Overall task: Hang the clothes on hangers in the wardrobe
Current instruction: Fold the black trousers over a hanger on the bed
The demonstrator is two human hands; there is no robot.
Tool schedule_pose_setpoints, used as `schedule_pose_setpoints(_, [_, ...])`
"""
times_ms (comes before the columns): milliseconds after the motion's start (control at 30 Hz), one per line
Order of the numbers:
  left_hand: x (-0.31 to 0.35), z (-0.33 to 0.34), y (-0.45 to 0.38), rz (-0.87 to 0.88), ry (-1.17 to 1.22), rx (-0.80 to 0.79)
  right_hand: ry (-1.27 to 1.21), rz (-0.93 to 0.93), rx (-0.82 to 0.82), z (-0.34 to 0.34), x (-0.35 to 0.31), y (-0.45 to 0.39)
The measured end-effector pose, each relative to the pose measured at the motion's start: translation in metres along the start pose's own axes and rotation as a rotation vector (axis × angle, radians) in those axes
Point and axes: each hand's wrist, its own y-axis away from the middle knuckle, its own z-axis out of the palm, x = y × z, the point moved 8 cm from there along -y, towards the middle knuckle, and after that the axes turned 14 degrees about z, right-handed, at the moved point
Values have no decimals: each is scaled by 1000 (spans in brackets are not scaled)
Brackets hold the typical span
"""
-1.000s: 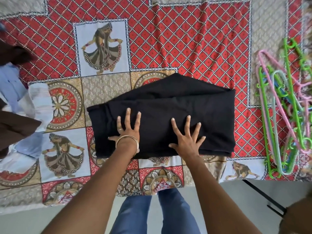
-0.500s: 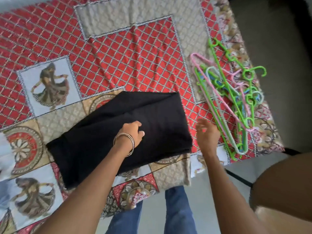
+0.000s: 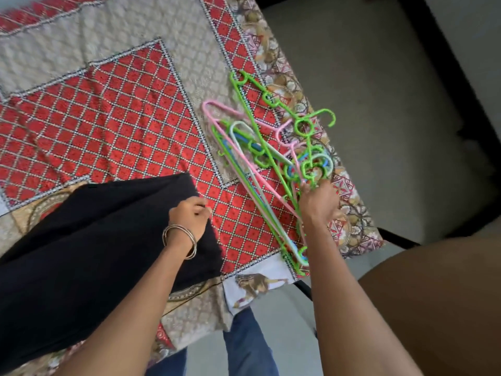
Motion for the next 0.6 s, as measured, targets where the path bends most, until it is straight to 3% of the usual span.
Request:
schedule_pose_setpoints(133, [12,8,-10,-25,86,41,-78,21,-42,1,4,-22])
schedule_pose_setpoints(267, [16,3,-11,-70,203,94,-253,-83,-2,-10,5,-27])
schedule_pose_setpoints(500, [50,-36,-15,-43,531,279,-545,-519,-97,-46,-20,37])
schedule_pose_setpoints(600, [70,-56,-15,111,736,172,-541,-688,-130,-48,-31,87])
